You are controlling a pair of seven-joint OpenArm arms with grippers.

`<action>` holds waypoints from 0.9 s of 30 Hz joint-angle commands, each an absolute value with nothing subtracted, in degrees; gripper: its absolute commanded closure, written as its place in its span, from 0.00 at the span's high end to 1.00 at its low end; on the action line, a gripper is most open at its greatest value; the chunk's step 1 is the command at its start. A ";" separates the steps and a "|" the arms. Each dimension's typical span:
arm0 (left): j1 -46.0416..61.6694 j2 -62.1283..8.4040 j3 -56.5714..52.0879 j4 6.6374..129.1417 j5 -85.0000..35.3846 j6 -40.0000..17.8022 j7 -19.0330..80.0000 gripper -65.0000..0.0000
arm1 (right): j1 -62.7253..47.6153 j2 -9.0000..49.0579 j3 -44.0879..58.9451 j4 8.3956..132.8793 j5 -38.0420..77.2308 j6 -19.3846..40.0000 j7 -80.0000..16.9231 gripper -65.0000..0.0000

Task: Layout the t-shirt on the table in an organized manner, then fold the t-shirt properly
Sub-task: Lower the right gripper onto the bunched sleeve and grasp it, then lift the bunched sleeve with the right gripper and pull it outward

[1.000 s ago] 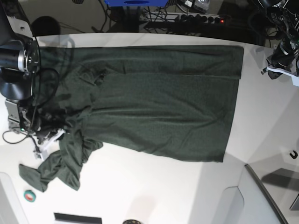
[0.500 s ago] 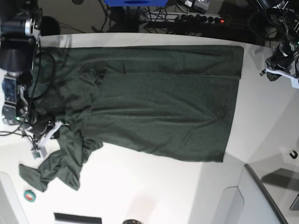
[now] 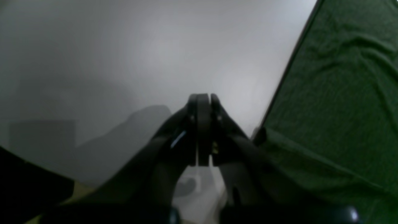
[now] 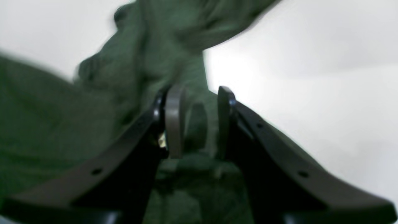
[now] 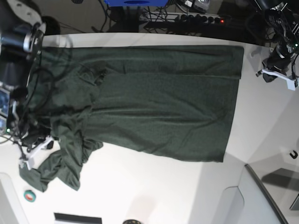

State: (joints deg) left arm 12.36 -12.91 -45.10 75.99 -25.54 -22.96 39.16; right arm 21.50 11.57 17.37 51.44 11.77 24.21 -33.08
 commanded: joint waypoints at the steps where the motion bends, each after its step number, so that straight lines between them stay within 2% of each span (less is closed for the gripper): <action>1: 12.18 -14.02 -45.49 76.70 -25.98 -23.34 38.02 0.00 | 24.40 12.53 16.92 49.98 12.53 24.48 -31.43 0.28; 3: 12.26 -14.02 -45.49 76.70 -25.98 -23.34 38.02 0.00 | 27.03 12.88 16.66 44.26 12.53 24.48 -27.82 0.33; 6: 12.26 -14.02 -45.76 76.70 -25.98 -23.34 38.02 0.00 | 31.78 14.11 16.66 32.31 12.44 24.48 -21.76 0.47; 8: 12.26 -14.02 -45.85 76.70 -25.98 -23.34 38.02 0.00 | 34.86 14.46 16.66 23.60 12.35 24.48 -17.98 0.49; 10: 12.26 -14.02 -45.76 76.70 -25.98 -23.34 38.02 0.00 | 35.65 14.46 16.66 19.47 12.35 24.48 -14.73 0.46; 14: 12.26 -14.02 -45.85 76.70 -25.98 -23.34 38.02 0.00 | 35.56 14.11 16.66 18.68 12.26 24.48 -13.49 0.41; 21: 12.26 -14.02 -45.67 76.70 -25.98 -23.34 38.02 0.00 | 35.47 13.93 16.66 18.59 12.26 24.48 -13.49 0.40; 25: 12.26 -14.02 -45.67 76.70 -25.98 -23.34 38.02 0.00 | 35.47 13.93 16.66 18.59 12.26 24.48 -13.76 0.22; 27: 12.26 -14.02 -45.67 75.74 -25.98 -23.34 38.02 0.00 | 35.47 13.93 16.66 18.59 12.26 24.48 -15.08 0.20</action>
State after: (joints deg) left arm 12.38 -12.95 -45.54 75.11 -25.56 -22.98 38.87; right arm 33.65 13.28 16.53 17.72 11.70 24.21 -15.81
